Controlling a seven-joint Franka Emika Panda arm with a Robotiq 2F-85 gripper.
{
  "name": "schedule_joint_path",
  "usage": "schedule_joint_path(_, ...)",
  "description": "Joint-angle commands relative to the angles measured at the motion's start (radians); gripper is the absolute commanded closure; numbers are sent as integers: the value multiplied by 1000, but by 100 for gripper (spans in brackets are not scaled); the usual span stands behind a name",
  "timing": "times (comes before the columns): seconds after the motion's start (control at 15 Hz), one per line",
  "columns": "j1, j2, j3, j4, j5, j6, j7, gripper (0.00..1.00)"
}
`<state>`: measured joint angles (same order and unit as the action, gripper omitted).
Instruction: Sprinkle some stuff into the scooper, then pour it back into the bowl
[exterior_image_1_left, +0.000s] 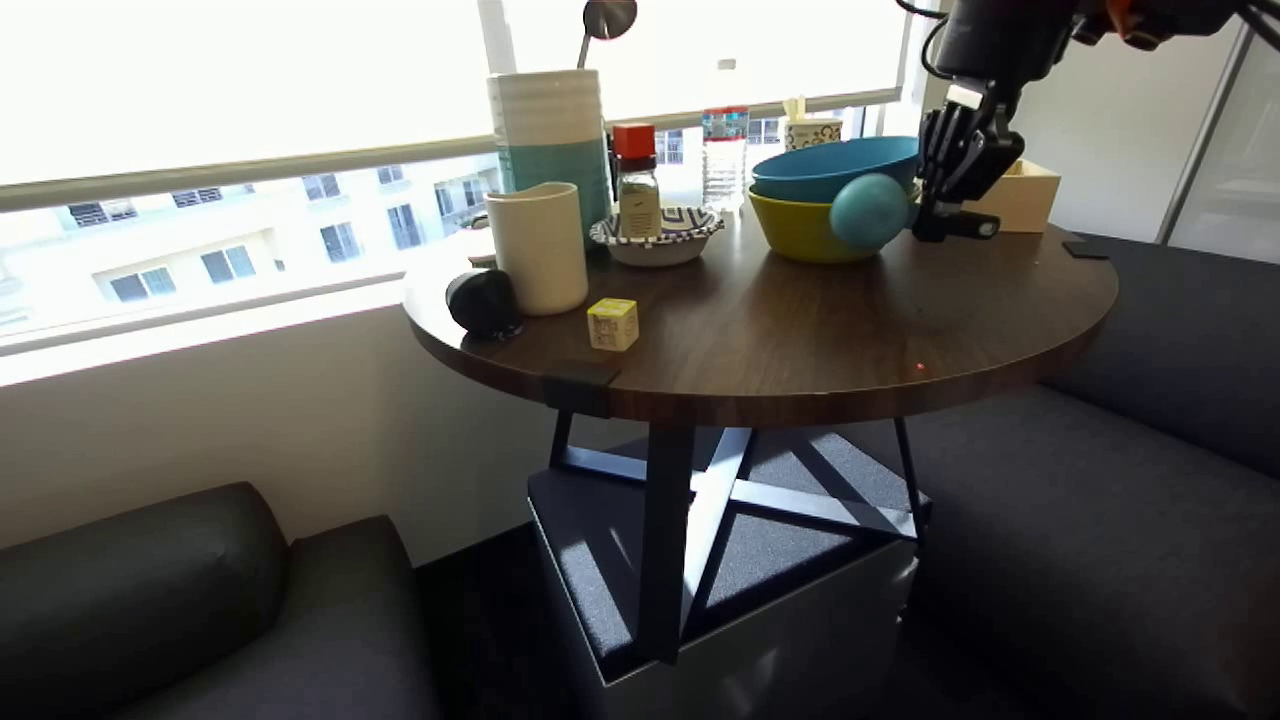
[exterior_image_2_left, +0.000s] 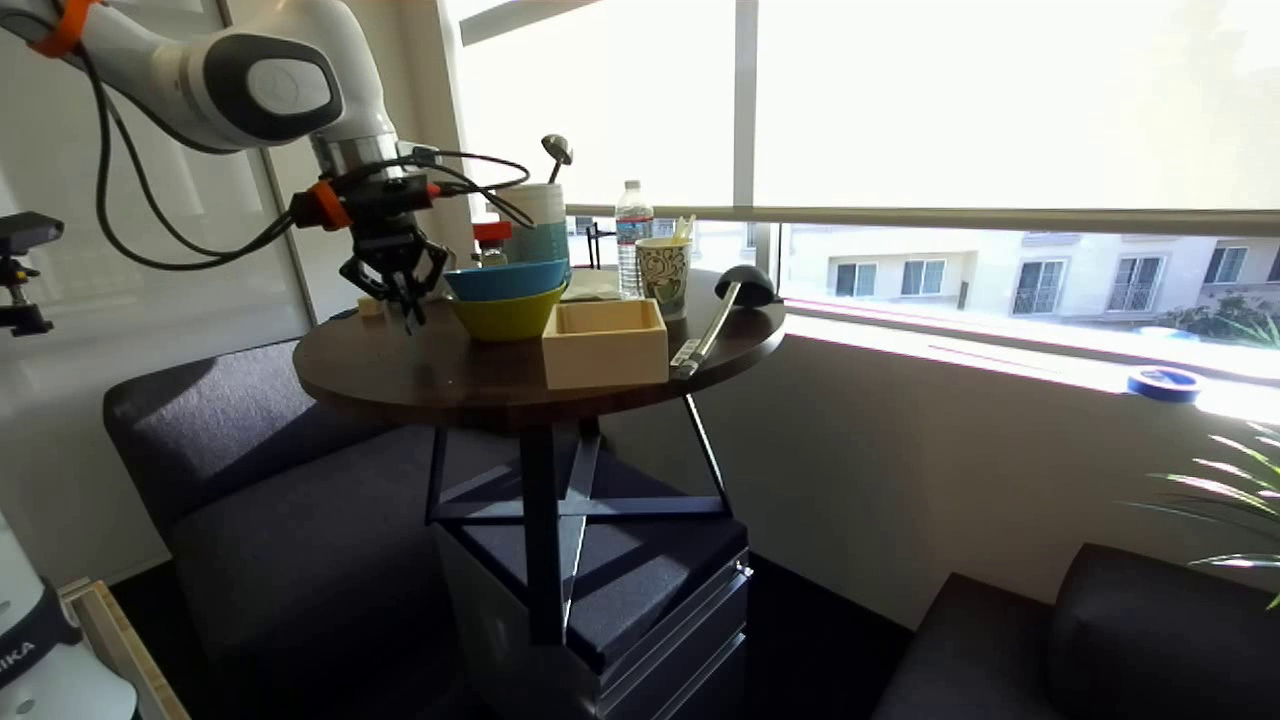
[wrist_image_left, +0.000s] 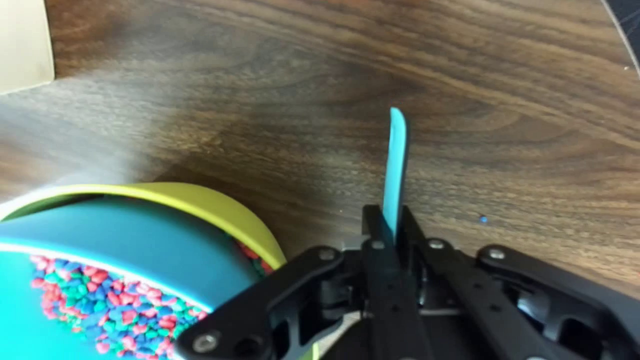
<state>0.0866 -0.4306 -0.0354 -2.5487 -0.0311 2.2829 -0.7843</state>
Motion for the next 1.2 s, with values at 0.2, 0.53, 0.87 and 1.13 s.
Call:
schedule_joint_path(0.2, 33, -69, 16, 65, -48, -105, 10, 98)
schedule_joint_path(0.53, 26, -23, 8, 196, -56, -198, 17, 98)
schedule_joint_path(0.87, 21, 61, -15, 323, -28, -227, 27, 98)
schedule_joint_path(1.13, 11, 145, -36, 409, 12, -244, 69, 98)
